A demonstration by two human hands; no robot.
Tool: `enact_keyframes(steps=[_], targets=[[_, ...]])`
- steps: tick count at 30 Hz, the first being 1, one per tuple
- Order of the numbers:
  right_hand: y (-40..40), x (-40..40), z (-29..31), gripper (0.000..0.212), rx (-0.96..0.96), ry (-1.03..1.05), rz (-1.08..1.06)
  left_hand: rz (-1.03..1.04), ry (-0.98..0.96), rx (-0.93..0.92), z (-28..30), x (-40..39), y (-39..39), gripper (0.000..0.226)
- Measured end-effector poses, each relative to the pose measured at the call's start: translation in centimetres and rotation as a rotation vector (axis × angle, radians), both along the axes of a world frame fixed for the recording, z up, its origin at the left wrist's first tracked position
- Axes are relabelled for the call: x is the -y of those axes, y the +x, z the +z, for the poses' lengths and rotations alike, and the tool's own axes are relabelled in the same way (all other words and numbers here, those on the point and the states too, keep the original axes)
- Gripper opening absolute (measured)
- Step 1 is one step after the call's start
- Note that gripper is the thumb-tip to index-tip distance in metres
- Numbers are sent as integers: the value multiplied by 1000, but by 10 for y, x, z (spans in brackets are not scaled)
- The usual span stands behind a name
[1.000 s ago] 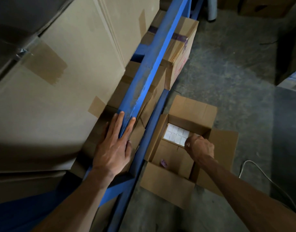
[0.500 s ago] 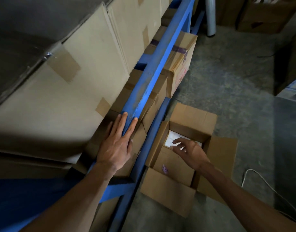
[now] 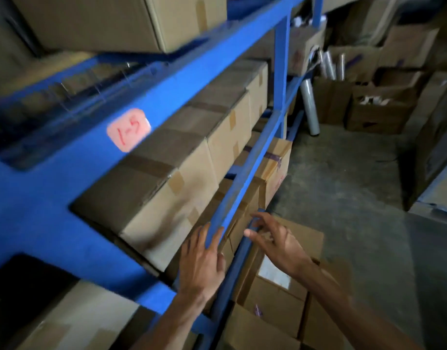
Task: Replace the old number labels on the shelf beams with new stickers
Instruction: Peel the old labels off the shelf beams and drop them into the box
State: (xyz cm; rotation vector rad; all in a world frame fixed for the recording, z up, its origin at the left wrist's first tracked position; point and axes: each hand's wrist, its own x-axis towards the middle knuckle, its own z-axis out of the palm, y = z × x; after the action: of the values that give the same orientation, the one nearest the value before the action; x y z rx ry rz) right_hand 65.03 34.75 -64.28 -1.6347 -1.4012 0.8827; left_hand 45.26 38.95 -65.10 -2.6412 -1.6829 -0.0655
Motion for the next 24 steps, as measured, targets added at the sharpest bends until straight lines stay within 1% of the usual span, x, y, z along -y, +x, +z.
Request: enact_keyframes(steps=[2,6,9,12,14,17,18,21,24], targets=[[-5,4,42,69,-13,85,16,-21,111,107,44,9,2,56],[-18,10,125,55,-53,258,30,-4,310,307,132,24,-1,49],[-34,15,178,43,-133,332,36,27,490,377,185,42,-14,48],[-52,7,207,35,-214,370,30,47,659,381,218,49,-30,45],[-66,-4,219,29,-244,387,25,68,755,326,237,49,-44,45],[-89,-23,234,33,-198,391,8,60,842,151,256,43,-67,44],[-96,-30,237,36,-199,395,0,53,847,84,259,40,-75,46],[-113,-48,243,49,-184,405,-33,34,815,-141,258,35,-89,65],[-123,-61,241,50,-184,419,-74,80,788,-297,255,31,-91,75]])
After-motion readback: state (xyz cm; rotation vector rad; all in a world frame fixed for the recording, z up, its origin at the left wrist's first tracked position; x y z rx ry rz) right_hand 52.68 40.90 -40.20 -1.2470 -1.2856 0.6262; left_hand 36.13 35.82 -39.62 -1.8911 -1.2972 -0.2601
